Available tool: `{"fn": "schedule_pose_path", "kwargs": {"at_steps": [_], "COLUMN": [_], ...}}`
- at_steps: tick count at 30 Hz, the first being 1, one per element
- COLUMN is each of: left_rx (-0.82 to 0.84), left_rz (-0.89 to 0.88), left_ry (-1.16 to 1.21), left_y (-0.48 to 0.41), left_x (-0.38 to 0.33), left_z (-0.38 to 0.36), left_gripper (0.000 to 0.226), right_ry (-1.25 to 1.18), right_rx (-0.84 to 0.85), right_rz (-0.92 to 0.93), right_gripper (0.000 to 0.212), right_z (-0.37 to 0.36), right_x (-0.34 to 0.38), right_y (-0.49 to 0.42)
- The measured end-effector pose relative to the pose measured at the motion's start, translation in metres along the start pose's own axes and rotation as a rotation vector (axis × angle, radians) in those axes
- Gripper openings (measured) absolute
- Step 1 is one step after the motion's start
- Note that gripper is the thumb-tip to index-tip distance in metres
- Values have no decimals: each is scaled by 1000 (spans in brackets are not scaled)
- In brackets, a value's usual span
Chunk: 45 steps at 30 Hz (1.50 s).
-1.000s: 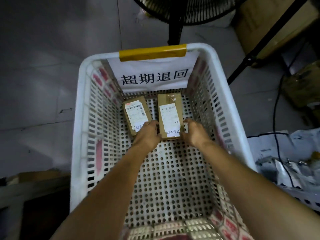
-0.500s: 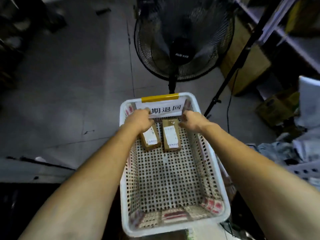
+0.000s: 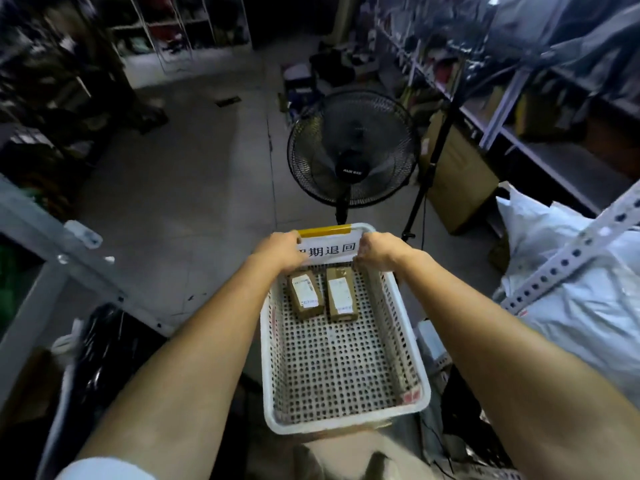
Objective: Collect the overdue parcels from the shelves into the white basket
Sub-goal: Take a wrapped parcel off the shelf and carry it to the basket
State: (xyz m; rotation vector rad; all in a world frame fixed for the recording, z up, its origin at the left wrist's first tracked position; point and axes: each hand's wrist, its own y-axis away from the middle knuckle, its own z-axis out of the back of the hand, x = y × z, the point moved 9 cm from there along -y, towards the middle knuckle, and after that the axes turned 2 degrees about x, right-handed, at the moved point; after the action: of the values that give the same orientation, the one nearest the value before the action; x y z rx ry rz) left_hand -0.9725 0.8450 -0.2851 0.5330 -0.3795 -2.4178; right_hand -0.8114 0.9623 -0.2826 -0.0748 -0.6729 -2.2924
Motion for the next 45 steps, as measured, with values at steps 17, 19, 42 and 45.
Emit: {"fn": "schedule_pose_path", "kwargs": {"at_steps": [17,19,42,45], "left_rx": [-198,-236,-529,-559], "left_rz": [520,591,1402,1542], "left_ry": [175,202,481,495], "left_y": [236,280,822,885], "left_x": [45,54,-50,-95], "left_z": [-44,-54,-321,-353], "left_gripper": [48,41,48,50], "right_ry": [244,278,570,614], "right_rx": [84,100,360,401], "right_rz": [490,553,1417,1526], "right_gripper": [52,55,52,53], "right_z": [-33,-46,-283,-313], "right_x": [82,100,169,161], "right_y": [107,126,572,640]}}
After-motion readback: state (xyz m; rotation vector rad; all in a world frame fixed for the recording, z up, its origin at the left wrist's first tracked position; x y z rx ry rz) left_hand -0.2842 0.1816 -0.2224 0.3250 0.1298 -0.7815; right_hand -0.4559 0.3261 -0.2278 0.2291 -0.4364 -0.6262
